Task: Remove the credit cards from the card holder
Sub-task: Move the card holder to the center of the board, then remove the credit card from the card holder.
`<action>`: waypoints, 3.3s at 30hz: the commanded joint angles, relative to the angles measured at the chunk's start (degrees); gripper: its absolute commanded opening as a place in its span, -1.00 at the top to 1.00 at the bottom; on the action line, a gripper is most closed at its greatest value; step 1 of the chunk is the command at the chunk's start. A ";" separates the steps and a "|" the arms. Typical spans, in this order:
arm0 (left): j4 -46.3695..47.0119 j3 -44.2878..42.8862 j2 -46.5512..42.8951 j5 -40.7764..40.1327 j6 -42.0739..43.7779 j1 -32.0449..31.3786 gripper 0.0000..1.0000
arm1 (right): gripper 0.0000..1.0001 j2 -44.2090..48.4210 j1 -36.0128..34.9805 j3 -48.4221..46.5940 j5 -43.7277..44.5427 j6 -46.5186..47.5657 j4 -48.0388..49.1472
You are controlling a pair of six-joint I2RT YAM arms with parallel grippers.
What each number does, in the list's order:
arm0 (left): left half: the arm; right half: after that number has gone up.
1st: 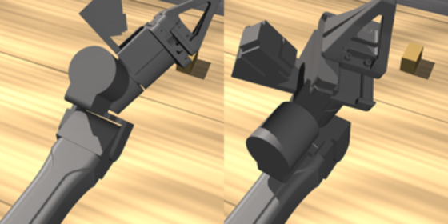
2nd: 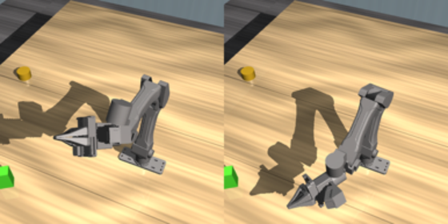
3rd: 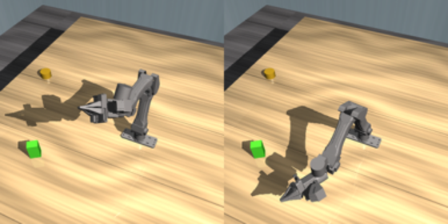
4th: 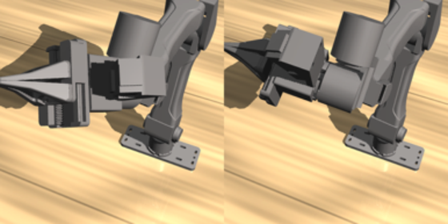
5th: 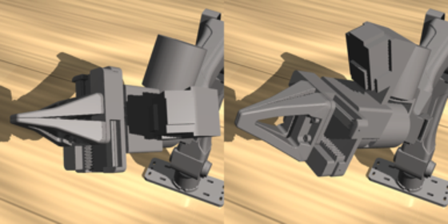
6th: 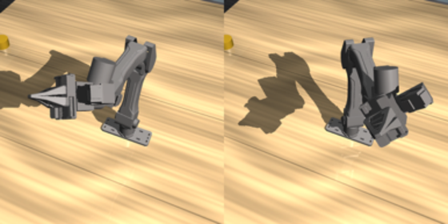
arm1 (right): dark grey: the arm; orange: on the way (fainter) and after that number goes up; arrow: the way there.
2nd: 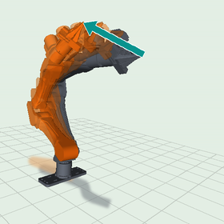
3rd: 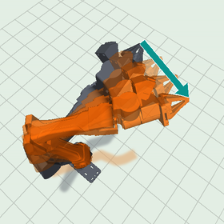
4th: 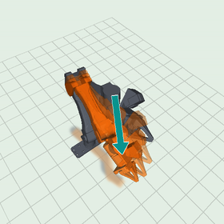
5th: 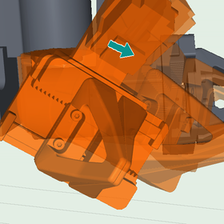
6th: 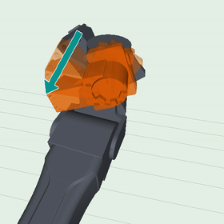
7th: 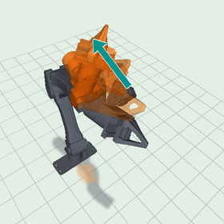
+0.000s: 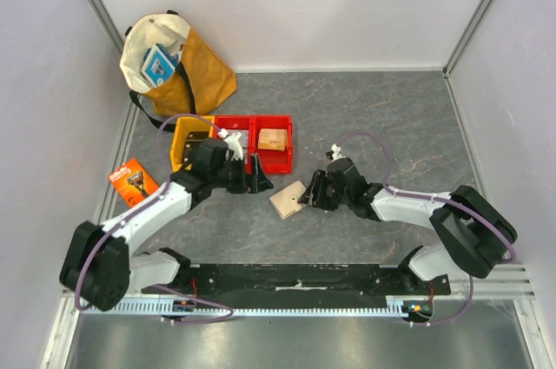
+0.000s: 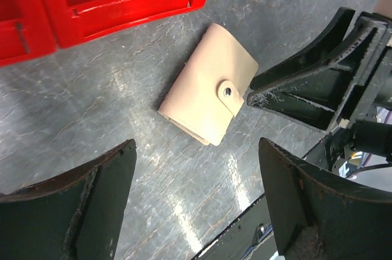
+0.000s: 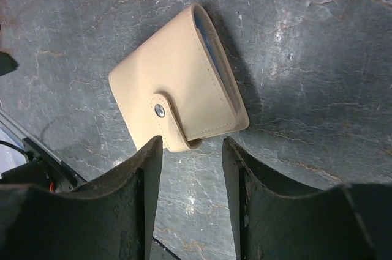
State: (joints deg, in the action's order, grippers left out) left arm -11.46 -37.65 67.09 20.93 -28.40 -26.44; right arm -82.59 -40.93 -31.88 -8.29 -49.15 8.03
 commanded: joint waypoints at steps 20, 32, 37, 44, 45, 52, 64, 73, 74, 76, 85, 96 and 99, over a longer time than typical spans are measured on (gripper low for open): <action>14.27 -5.16 24.40 -4.14 -4.20 -9.24 -0.27 | 0.01 -1.35 -0.12 -0.72 2.93 1.50 -0.29; 23.15 9.43 12.90 -11.87 -23.00 -18.20 -0.08 | 0.02 -5.47 0.59 -8.54 -1.02 12.48 -6.26; 23.77 11.36 8.51 -18.63 -28.63 -23.92 -0.18 | -0.06 -6.54 0.59 -13.55 -1.38 18.37 -13.12; 21.49 13.75 1.91 -31.02 -31.19 -24.10 -0.30 | -0.38 -2.85 -0.03 -18.21 3.80 22.86 -22.61; 20.44 12.87 2.25 -31.82 -30.58 -24.01 -0.30 | -0.39 -2.67 -0.38 -18.65 5.03 23.04 -23.32; 20.07 8.74 8.23 -31.92 -29.69 -23.14 -0.21 | -0.46 -4.33 -4.51 -23.13 12.85 22.17 -28.06; 24.03 8.91 15.26 -28.58 -31.80 -23.05 -0.04 | -0.27 -11.54 -9.08 -27.09 16.73 19.26 -28.95; 25.09 10.58 16.76 -27.34 -33.73 -23.92 0.45 | -0.21 -14.09 -10.75 -27.98 19.98 18.38 -29.21; 25.00 10.58 16.93 -27.34 -33.82 -24.10 0.54 | -0.20 -14.27 -10.84 -27.98 20.25 18.21 -29.21; 24.91 10.58 17.11 -27.52 -33.82 -24.45 0.70 | -0.19 -14.27 -11.10 -28.15 20.95 18.12 -29.30; 23.33 10.14 16.50 -29.36 -34.35 -26.12 0.96 | -0.15 -14.53 -11.63 -29.38 25.17 18.21 -30.79; 21.66 9.79 15.09 -31.74 -34.96 -27.09 0.96 | -0.12 -12.78 -12.68 -27.45 23.85 17.51 -31.24; 21.48 9.61 15.35 -32.00 -34.97 -27.18 0.97 | -0.14 -12.60 -12.95 -27.36 23.41 17.33 -31.06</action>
State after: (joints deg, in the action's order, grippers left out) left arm 13.32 -27.75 82.76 -8.93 -62.24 -52.88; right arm -96.71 -53.17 -59.27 15.11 -30.63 -22.98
